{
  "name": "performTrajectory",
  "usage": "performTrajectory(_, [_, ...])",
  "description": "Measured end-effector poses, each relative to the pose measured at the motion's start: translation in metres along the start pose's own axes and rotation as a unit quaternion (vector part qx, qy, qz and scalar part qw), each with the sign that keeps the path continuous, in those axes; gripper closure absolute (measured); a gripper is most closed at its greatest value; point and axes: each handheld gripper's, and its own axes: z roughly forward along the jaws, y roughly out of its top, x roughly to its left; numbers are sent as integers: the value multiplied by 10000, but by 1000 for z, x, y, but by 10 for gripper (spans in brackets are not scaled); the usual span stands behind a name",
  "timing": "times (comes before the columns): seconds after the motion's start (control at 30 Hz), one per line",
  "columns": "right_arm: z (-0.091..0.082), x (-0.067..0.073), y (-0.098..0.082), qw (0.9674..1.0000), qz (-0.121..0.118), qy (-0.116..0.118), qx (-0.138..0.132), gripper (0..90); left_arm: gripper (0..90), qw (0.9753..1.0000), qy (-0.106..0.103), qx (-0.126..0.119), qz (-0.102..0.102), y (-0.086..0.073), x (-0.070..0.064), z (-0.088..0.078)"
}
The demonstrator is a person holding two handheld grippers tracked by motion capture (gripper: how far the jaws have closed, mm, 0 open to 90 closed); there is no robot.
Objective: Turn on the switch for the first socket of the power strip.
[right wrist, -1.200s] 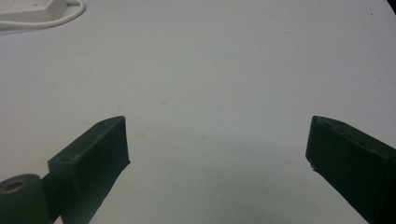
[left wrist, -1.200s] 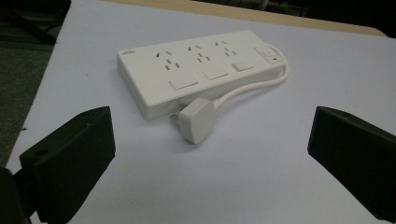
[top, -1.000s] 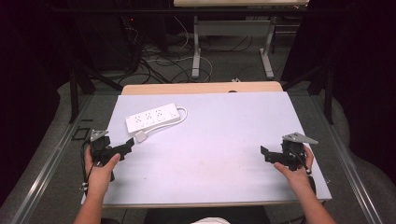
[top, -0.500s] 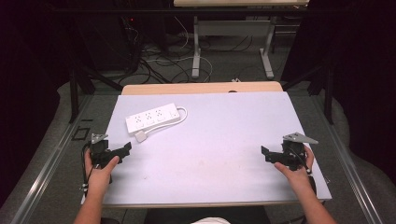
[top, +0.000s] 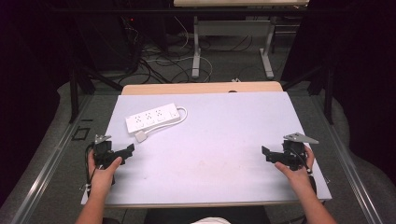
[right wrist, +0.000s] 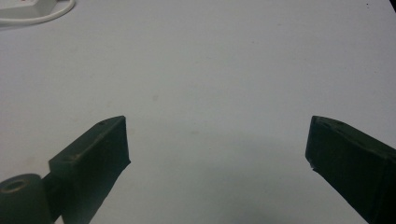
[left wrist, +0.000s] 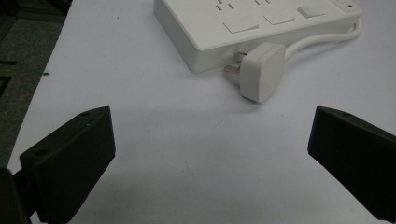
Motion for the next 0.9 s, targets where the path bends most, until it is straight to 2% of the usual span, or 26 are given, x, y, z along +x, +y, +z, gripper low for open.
performTrajectory(0.47, [0,0,0,9999,86,23,73,54,7,10000,-20,50,67,0,-2,1])
performTrajectory(0.57, [2,0,-1,10000,57,23,68,55,7,10000,-7,-13,28,0,-2,3])
performTrajectory(0.9, [1,-3,-2,9999,84,12,64,56,8,10000,34,50,31,1,-1,2])
